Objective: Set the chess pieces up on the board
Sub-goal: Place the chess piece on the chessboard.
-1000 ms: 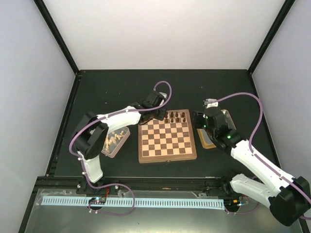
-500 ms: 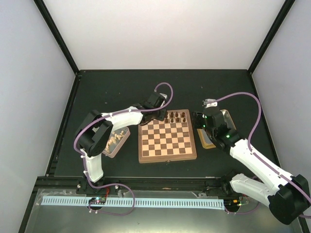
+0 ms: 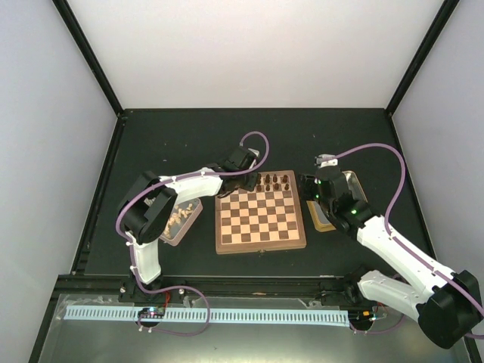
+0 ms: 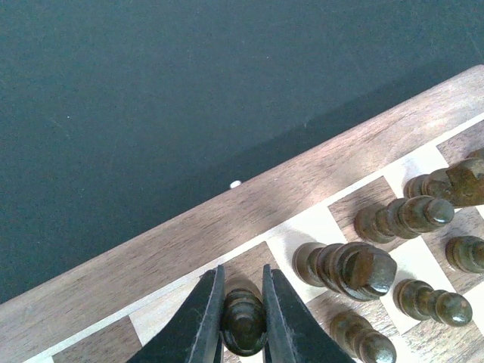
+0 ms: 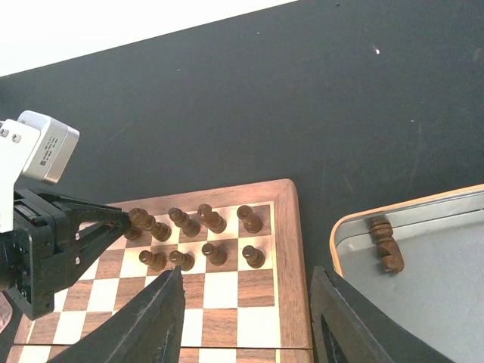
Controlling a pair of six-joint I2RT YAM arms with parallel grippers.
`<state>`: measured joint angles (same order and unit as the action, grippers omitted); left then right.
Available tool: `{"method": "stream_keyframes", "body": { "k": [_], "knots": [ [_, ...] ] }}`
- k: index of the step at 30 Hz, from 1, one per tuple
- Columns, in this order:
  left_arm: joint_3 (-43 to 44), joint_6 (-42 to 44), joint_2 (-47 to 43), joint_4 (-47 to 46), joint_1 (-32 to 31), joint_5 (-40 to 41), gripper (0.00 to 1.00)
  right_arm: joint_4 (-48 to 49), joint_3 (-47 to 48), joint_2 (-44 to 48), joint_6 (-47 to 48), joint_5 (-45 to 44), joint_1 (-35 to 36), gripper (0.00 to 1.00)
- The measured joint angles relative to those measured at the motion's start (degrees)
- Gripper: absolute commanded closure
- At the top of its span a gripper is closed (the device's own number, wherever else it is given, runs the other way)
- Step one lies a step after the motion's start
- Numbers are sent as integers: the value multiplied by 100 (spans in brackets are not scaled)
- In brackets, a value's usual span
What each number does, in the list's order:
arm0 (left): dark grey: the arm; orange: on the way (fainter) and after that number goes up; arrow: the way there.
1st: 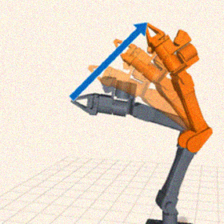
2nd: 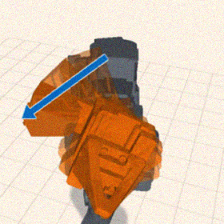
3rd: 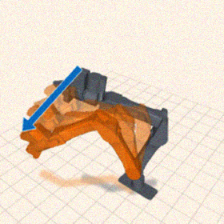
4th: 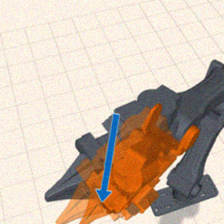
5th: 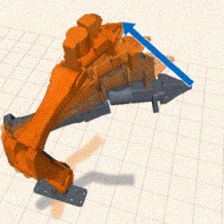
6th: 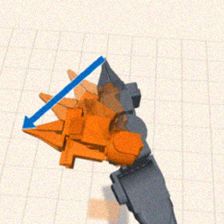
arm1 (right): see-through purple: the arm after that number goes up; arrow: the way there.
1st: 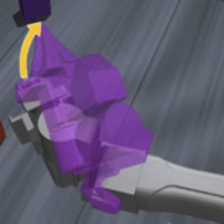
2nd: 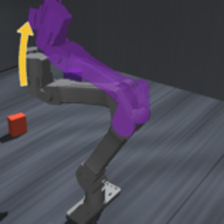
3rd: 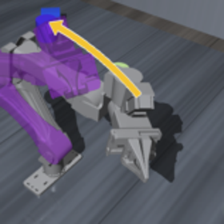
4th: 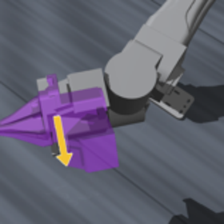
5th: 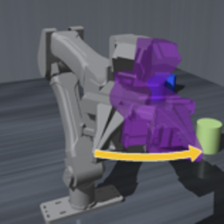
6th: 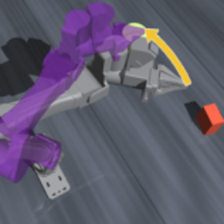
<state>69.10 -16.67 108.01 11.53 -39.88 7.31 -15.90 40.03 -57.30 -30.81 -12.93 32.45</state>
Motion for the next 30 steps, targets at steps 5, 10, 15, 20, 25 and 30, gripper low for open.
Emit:
{"method": "stream_keyframes", "body": {
  "k": [5,10,15,20,25,30],
  "knots": [
    [-33,0,4,-2,0,-48,81,0,0,0,0,0,0,52],
    [-37,-2,4,-2,0,-122,76,0,0,0,-2,0,0,52],
    [-42,-9,0,-2,0,-133,75,-2,0,2,-2,0,0,52],
    [-160,-70,-146,33,0,-83,68,-28,0,2,-28,-2,0,51],
    [-452,-232,-824,111,2,52,63,-273,76,-42,-192,-151,0,48],
    [-603,-483,-1803,354,7,315,58,-514,343,-382,-286,-247,-197,47]
  ]
}}
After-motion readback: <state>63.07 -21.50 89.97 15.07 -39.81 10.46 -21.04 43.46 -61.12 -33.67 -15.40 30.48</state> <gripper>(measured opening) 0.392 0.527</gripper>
